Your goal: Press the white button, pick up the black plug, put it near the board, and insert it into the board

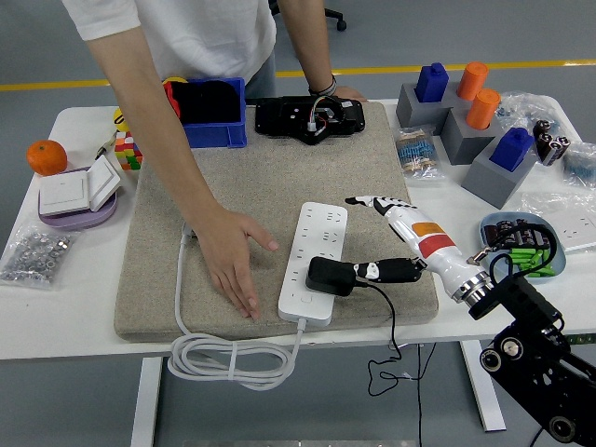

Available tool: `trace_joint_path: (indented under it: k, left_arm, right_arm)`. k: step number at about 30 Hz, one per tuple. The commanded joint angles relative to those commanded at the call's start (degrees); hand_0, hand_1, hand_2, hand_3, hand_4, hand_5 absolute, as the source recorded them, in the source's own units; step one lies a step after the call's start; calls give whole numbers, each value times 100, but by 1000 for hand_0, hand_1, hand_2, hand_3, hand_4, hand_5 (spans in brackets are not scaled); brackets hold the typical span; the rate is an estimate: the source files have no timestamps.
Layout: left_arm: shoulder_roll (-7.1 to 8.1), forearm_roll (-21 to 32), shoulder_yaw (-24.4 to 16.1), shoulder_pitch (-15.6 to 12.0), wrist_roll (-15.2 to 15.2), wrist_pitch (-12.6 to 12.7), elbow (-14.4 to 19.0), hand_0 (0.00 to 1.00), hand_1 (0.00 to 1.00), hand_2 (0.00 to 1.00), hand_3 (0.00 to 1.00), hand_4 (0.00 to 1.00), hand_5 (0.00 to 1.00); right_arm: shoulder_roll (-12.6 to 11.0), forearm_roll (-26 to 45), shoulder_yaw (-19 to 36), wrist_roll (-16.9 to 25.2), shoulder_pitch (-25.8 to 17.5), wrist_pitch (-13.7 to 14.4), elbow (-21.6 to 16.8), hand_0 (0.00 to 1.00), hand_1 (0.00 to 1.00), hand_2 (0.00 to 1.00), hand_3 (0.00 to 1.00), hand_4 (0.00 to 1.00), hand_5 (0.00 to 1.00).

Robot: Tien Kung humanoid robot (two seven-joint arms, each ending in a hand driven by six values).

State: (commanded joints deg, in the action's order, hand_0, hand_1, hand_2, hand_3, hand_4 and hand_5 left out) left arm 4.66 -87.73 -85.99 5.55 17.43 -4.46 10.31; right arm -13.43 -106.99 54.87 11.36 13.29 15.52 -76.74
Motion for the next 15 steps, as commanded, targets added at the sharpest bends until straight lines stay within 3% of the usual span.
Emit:
trace_joint_path:
  k: [15]
  left_arm:
    - [-29,15,-37,-26,-14,10,0,709,697,668,715,717,304]
  right_arm:
    - [-46,-5,1506,-13,-869,16,-79,891,825,799,830,998,515]
